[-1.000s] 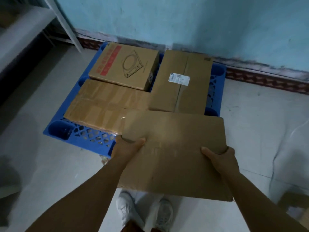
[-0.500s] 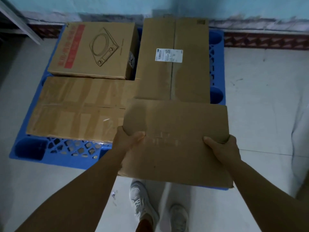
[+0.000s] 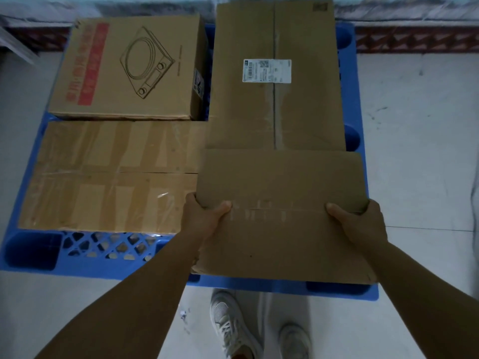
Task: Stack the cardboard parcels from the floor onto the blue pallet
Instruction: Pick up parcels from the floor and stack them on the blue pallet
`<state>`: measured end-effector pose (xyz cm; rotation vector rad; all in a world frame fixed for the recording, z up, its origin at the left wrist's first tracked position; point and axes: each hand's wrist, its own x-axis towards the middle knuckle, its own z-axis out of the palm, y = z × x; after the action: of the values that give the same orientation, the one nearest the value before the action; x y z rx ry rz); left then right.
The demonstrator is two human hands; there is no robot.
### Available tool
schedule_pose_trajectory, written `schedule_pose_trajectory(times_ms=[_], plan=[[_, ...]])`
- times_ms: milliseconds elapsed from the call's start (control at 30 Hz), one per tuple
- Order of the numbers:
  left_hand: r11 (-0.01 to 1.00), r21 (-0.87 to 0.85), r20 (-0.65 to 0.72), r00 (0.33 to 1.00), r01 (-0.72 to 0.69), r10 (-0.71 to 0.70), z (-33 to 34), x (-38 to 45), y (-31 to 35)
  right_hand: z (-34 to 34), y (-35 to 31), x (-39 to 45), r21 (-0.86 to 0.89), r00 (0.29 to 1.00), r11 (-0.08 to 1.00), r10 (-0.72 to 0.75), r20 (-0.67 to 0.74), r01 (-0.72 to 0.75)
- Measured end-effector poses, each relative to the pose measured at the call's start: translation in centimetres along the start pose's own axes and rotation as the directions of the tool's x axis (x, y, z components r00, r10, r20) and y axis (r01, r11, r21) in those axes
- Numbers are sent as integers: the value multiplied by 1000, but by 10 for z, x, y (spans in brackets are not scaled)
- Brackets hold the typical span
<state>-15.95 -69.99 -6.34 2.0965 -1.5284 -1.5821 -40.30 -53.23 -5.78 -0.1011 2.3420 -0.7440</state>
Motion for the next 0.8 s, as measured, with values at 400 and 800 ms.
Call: schedule_pose_trajectory(times_ms=[400, 800], plan=[[999, -8, 10, 999, -40, 40, -2, 6, 9, 8, -7, 1, -79, 999, 997, 3, -46, -6], [997, -52, -95, 994, -64, 59, -4, -48, 28, -7, -25, -43, -160, 999, 987, -33, -40, 26]])
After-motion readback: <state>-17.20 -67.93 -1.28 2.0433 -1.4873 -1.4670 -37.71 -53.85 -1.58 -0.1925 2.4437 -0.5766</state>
